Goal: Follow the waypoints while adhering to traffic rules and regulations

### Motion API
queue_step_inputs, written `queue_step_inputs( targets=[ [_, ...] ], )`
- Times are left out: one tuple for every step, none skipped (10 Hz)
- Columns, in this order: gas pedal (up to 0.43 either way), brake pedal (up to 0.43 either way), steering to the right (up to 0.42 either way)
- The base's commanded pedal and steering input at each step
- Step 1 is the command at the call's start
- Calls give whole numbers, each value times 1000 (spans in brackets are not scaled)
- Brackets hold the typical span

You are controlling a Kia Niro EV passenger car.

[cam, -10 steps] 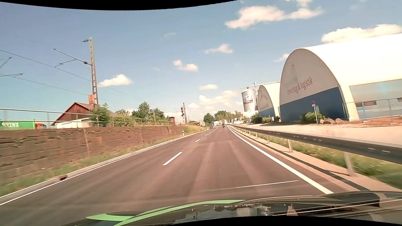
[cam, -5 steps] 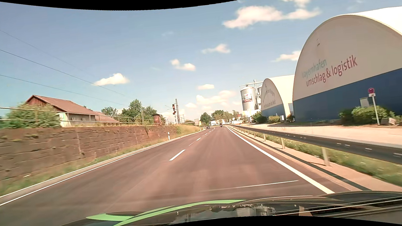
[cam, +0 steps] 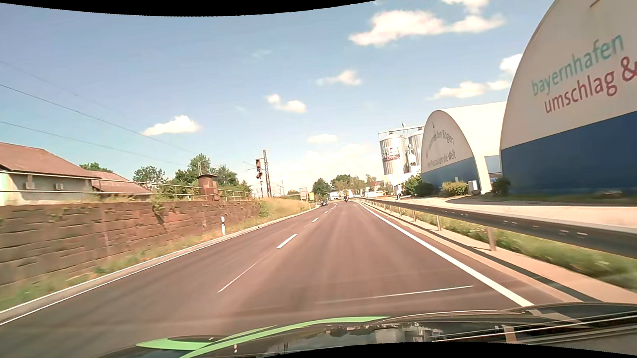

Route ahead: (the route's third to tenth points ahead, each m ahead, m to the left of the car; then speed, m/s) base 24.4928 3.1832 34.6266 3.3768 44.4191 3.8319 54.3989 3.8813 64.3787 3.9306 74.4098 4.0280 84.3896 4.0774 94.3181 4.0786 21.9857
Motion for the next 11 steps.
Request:
queue_step_inputs(
  targets=[
    [248, 0, 5],
    [240, 0, 5],
    [228, 0, 5],
    [228, 0, 5],
    [228, 0, 5],
    [228, 0, 4],
    [228, 0, 3],
    [228, 0, 2],
    [240, 0, 2],
    [248, 0, 2],
    [248, 0, 1]
  ],
)
